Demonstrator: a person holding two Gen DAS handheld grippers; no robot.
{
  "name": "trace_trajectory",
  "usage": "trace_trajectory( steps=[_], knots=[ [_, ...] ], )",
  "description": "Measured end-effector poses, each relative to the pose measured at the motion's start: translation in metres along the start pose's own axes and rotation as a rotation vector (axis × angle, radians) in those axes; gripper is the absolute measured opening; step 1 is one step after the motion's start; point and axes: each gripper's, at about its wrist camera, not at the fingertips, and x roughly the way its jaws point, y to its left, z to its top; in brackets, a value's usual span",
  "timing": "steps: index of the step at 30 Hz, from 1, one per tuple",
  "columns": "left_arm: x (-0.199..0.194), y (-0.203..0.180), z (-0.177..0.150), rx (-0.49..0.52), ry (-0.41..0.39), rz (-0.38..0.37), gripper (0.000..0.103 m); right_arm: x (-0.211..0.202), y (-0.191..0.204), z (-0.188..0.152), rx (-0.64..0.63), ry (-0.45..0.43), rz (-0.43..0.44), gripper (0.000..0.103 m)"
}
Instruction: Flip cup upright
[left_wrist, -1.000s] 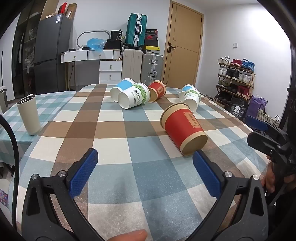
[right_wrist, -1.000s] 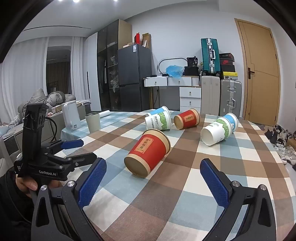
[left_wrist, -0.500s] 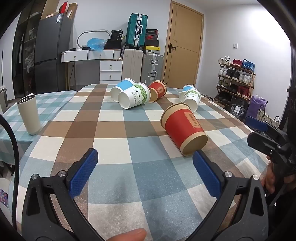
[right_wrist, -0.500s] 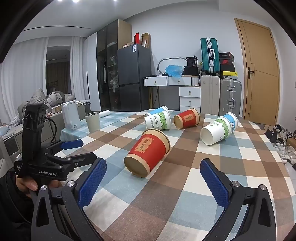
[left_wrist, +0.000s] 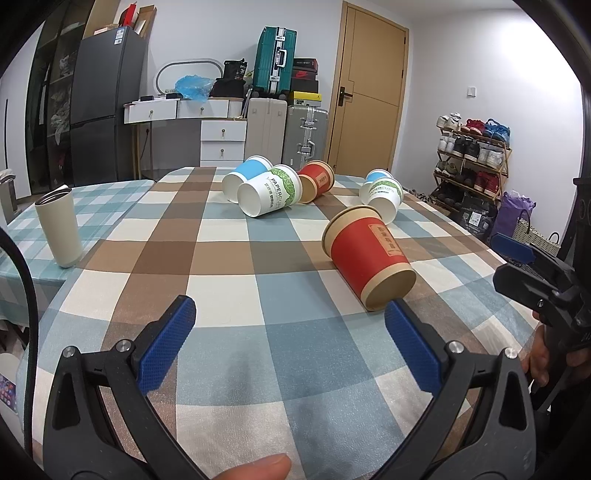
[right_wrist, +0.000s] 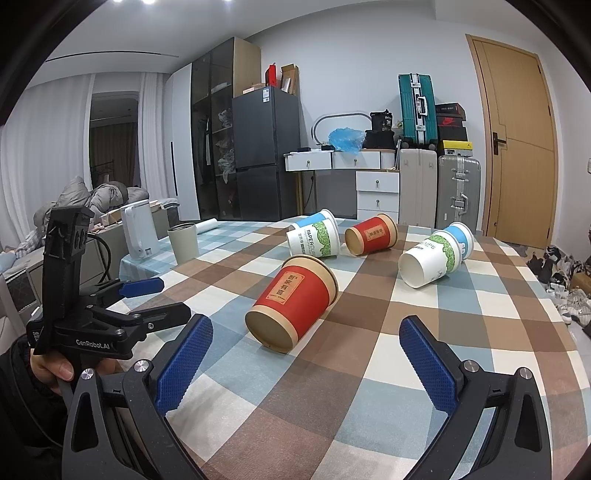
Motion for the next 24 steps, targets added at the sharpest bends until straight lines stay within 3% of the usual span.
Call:
trace_trajectory(
  steps=[24],
  knots=[
    [0.0003, -0.0002, 0.0, 0.001, -0.001, 0.002, 0.102, -0.0049, -0.005, -0.0001, 0.005, -0.001, -0.001, 0.103]
  ],
)
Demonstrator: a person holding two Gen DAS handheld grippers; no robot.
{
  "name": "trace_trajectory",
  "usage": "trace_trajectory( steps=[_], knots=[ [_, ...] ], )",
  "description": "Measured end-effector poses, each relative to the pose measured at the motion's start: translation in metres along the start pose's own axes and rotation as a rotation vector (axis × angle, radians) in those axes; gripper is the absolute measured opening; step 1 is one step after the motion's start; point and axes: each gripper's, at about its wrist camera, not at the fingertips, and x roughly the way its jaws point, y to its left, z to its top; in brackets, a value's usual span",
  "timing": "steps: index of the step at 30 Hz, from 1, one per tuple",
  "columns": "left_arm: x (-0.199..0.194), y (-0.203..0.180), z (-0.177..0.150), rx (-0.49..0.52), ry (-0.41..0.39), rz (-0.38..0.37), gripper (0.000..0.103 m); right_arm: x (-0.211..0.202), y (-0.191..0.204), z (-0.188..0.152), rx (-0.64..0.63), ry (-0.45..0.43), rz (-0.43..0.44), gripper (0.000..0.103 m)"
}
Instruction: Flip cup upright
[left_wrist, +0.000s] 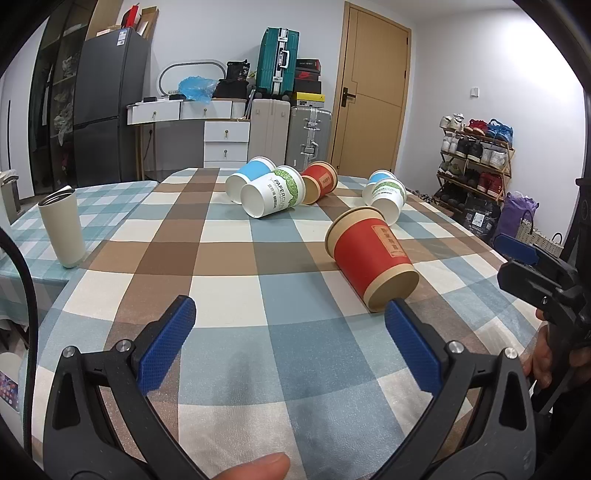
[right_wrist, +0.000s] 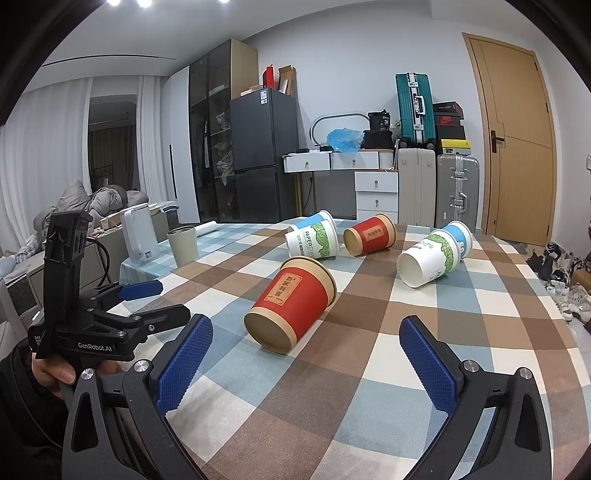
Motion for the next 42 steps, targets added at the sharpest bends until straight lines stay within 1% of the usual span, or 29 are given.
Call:
trace_trajectory(
  steps=[26, 37, 38, 42],
  knots=[
    [0.0002, -0.0007, 0.0, 0.002, -0.001, -0.001, 0.102, 0.0013, -0.0016, 0.0001, 0.007, 0.0, 0.001, 0.103],
    [0.0002, -0.0006, 0.0, 0.007, 0.0, 0.003, 0.102, 0.0049, -0.0027, 0.0005, 0.033, 0.011, -0.008, 0.103],
    [0.0001, 0.0049, 0.0021, 0.008, 0.001, 0.005, 0.102, 0.0054, -0.0032, 0.0008, 0.038, 0.013, -0.008, 0.103],
    [0.0018, 0.0065, 0.0018, 0.005, 0.002, 0.006, 0.102, 0.0058, -0.0038, 0.0017, 0.048, 0.016, -0.011, 0.103]
  ],
)
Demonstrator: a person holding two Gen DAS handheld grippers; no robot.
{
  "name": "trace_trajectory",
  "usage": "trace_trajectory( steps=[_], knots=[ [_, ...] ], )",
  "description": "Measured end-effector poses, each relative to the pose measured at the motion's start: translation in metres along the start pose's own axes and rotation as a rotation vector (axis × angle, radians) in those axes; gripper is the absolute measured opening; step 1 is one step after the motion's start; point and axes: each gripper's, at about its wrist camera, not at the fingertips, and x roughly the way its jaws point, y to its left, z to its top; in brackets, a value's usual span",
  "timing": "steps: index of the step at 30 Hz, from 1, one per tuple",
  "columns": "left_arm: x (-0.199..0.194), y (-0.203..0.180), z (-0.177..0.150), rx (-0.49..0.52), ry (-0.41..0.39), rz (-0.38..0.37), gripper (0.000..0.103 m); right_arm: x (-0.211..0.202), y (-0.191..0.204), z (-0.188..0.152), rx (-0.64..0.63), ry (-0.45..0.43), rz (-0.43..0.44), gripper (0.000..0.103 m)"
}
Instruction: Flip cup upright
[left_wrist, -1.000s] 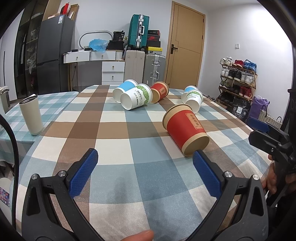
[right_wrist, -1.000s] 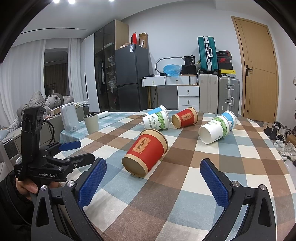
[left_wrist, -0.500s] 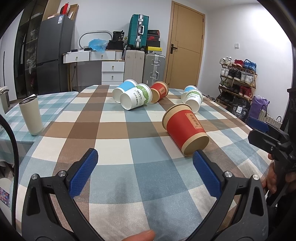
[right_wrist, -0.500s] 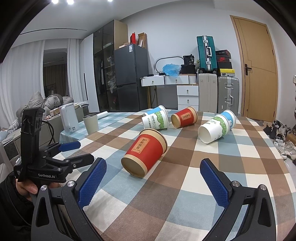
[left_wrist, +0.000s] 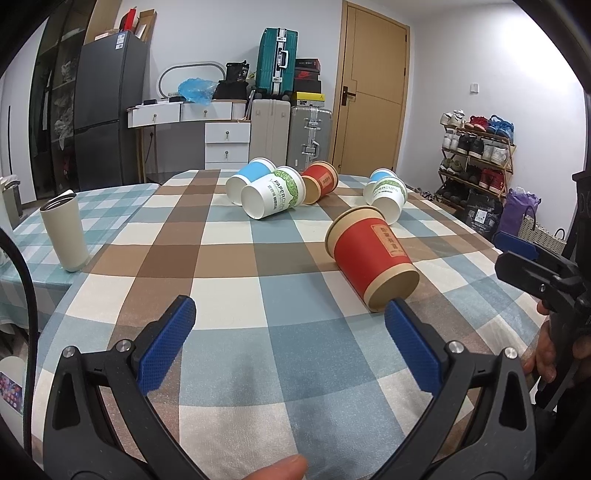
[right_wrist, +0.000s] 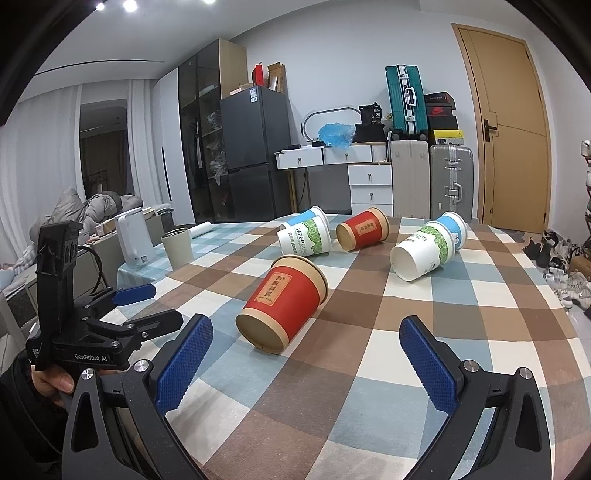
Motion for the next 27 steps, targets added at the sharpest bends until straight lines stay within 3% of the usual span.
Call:
trace_trajectory(
  steps=[5, 19, 27],
  knots=[
    [0.002, 0.009, 0.007, -0.023, 0.014, 0.007, 0.102, 0.0, -0.002, 0.001, 0.005, -0.002, -0.013, 0.103],
    [0.022, -0.033, 0.032, 0.0, 0.071, 0.018, 0.102, 0.001, -0.026, 0.008, 0.037, 0.043, -0.13, 0.103],
    [0.054, -0.059, 0.046, 0.007, 0.137, 0.023, 0.102, 0.002, -0.041, 0.008, 0.067, 0.053, -0.162, 0.103]
  ],
)
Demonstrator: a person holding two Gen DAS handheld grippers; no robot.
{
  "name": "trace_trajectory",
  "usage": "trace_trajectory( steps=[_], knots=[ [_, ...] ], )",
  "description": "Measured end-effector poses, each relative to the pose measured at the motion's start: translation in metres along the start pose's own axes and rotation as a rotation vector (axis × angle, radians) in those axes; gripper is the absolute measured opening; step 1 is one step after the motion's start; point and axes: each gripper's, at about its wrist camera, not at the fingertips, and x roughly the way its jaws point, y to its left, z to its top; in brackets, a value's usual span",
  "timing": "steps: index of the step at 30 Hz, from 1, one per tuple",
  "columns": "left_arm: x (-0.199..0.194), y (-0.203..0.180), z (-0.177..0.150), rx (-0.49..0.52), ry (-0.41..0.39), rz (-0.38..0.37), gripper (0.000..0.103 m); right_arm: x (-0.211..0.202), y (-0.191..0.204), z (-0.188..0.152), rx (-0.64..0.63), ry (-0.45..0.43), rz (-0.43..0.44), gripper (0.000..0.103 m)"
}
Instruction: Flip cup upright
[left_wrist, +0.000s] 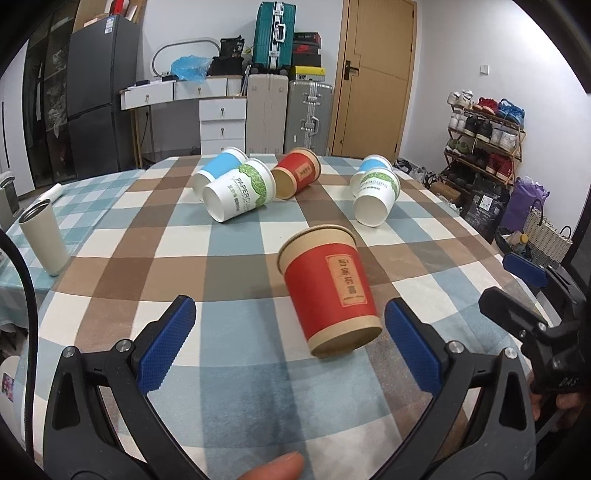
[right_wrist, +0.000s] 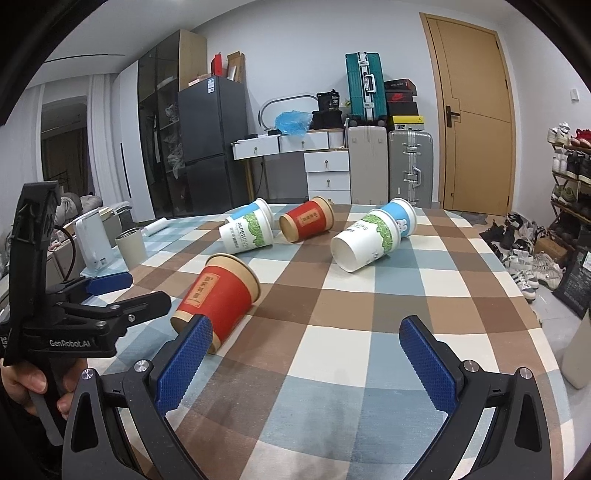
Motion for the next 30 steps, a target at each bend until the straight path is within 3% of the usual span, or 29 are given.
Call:
trace_trajectory(
  steps=[10, 16, 21, 30],
  knots=[
    [0.039, -0.013, 0.006, -0.031, 0.109, 0.0, 0.101, -0.001, -0.008, 0.0, 0.026, -0.001, -0.005, 0.103],
    [0.05, -0.017, 0.008, -0.031, 0.139, -0.003, 0.086, 0.0, -0.009, 0.0, 0.027, 0.001, -0.007, 0.103],
    [0.054, -0.018, 0.009, -0.032, 0.161, -0.016, 0.06, 0.002, -0.007, -0.001, 0.018, 0.001, -0.003, 0.103],
    [0.047, -0.016, 0.008, -0.029, 0.138, -0.007, 0.059, 0.002, -0.005, 0.0, 0.004, -0.001, -0.002, 0.103]
  ],
)
